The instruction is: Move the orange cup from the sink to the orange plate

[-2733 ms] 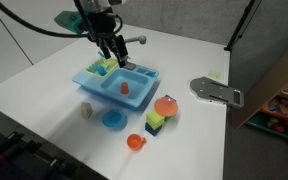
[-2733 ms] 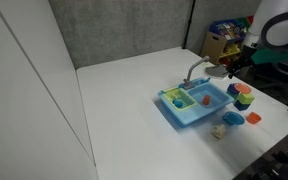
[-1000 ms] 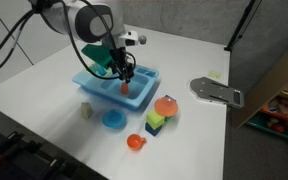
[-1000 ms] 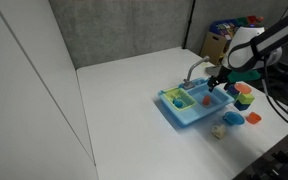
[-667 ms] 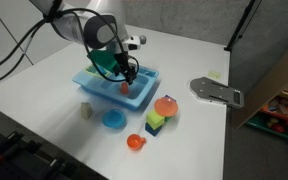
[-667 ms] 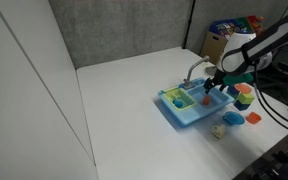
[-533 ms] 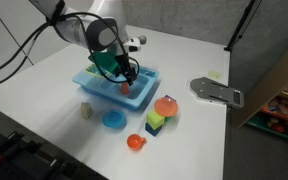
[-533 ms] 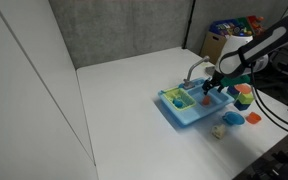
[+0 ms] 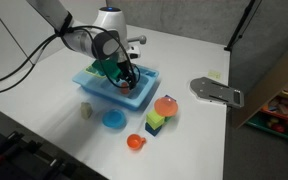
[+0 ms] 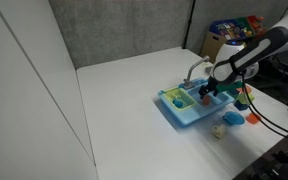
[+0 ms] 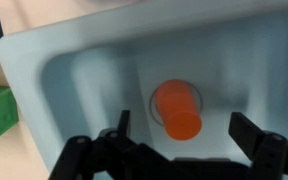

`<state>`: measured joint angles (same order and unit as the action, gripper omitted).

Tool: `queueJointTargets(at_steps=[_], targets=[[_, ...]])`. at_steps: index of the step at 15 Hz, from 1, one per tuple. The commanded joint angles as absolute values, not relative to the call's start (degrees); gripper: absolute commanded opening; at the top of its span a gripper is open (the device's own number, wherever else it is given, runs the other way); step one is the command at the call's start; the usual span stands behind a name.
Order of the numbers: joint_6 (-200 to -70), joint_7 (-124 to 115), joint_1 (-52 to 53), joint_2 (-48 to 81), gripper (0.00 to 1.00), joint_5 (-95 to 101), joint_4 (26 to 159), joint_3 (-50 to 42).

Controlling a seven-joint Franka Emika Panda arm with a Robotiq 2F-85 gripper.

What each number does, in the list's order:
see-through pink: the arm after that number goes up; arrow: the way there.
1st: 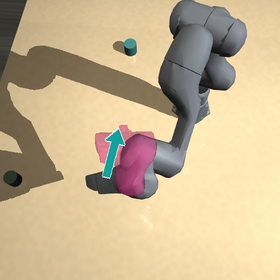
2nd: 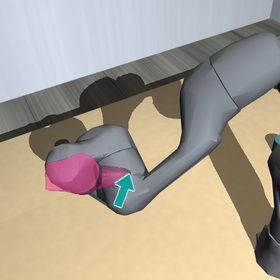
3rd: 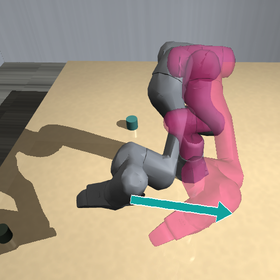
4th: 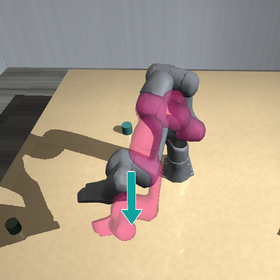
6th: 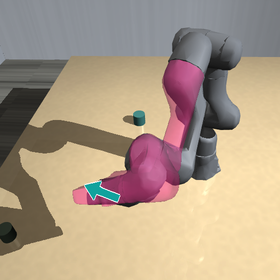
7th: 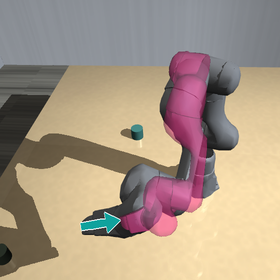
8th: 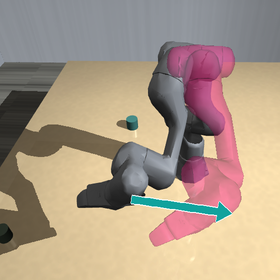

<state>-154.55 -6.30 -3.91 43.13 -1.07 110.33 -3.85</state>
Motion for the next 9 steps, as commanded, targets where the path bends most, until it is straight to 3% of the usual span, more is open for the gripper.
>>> queueJointTargets(at_steps=[1, 7, 9], targets=[[-154.4, -5.1, -3.6, 46.0, 0.73, -1.1, 107.0, -3.9], [-154.5, -6.5, -1.6, 45.6, 0.23, 0.0, 106.8, -5.7], [-154.0, -6.9, -0.9, 43.9, 0.16, 0.1, 107.3, -6.4]])
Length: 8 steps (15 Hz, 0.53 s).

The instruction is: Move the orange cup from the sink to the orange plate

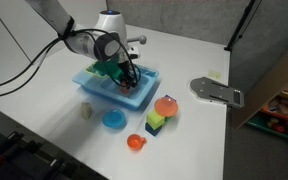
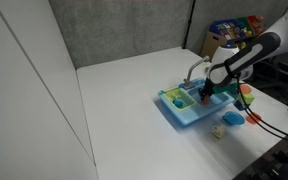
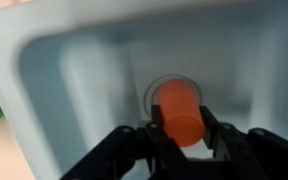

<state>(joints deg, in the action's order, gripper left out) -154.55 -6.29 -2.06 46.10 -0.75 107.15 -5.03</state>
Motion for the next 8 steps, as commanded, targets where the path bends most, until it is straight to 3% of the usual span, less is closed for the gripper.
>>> queueJointTargets(at_steps=[1, 8], targets=[[-154.0, -7.4, -0.3, 42.7, 0.16, 0.3, 107.8, -7.1], [-150.8, -9.0, 1.0, 33.6, 0.16, 2.1, 110.0, -11.4]])
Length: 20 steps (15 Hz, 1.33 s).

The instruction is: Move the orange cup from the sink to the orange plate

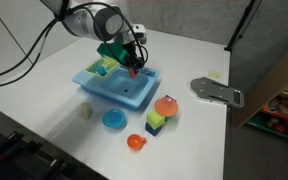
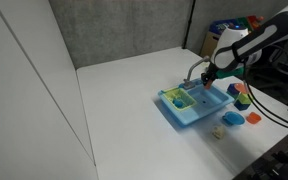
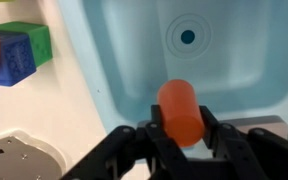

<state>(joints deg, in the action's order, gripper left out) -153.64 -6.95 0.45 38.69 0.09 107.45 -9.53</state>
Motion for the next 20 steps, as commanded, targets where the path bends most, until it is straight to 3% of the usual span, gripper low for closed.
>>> queueJointTargets(at_steps=[1, 10, 20], targets=[[-149.6, -9.3, 1.1, 32.3, 0.16, 2.8, 110.5, -12.2], [-141.4, -12.7, -1.9, 24.2, 0.16, 9.8, 113.8, -17.7], [-143.3, -17.6, -7.8, 27.4, 0.16, 9.4, 113.1, -19.7]])
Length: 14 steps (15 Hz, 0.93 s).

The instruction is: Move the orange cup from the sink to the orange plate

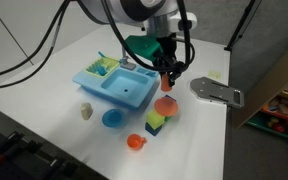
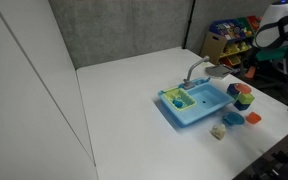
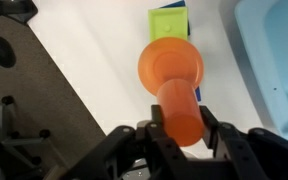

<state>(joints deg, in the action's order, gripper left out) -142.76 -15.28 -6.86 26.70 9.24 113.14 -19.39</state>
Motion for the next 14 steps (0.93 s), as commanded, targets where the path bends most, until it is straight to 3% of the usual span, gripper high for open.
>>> queueJointTargets(at_steps=[1, 14], targets=[[-144.0, -18.2, -8.1, 28.0, 0.16, 9.4, 113.2, -19.9], [-149.8, -17.2, -11.9, 34.5, 0.16, 0.8, 112.7, -17.6]])
